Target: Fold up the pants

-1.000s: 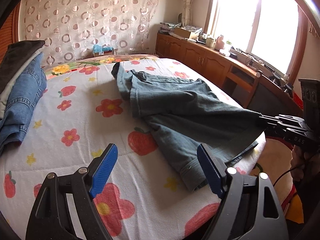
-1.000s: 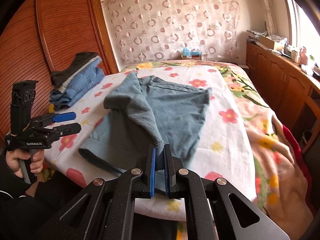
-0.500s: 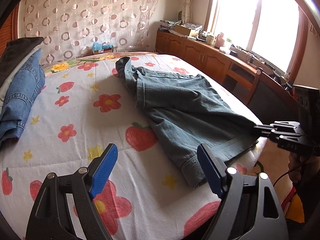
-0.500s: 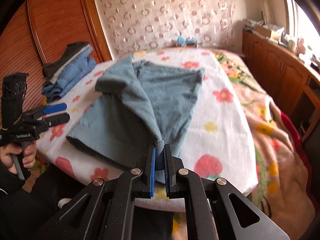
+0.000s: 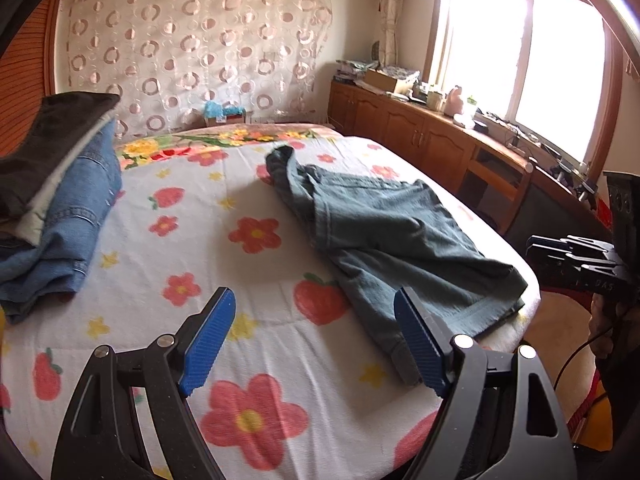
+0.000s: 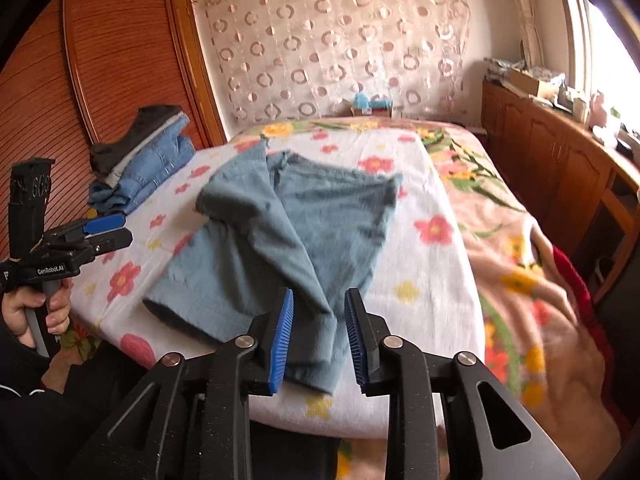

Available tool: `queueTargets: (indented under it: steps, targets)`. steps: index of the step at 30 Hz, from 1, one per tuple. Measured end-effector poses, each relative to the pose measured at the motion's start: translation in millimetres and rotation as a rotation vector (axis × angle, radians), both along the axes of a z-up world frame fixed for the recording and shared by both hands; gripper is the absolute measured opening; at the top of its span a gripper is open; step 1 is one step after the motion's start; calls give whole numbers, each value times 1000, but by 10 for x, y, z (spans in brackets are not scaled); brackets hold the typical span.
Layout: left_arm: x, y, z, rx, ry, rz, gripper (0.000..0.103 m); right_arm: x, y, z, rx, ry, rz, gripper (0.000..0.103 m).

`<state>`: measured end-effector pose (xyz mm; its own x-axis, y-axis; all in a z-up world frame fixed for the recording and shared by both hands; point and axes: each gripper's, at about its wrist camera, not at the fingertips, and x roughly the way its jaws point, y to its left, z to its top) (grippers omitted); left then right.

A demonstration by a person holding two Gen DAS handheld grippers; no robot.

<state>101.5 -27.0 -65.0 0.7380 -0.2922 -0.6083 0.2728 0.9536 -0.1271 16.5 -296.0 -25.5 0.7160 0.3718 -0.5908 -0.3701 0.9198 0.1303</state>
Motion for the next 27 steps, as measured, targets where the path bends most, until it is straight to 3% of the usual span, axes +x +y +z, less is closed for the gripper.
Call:
queueTargets:
  steps: [3,14,27]
  targets:
    - [-6,48,48,0,-13,15,82,53,101,67,-11,-27,21,40]
    - [21,173,42,8,-24,38,82,560,627,87,-15,-47,147,41]
    - [31,321,26,-1,-19,73,82,1197,1093,-51,-89,45,238,43]
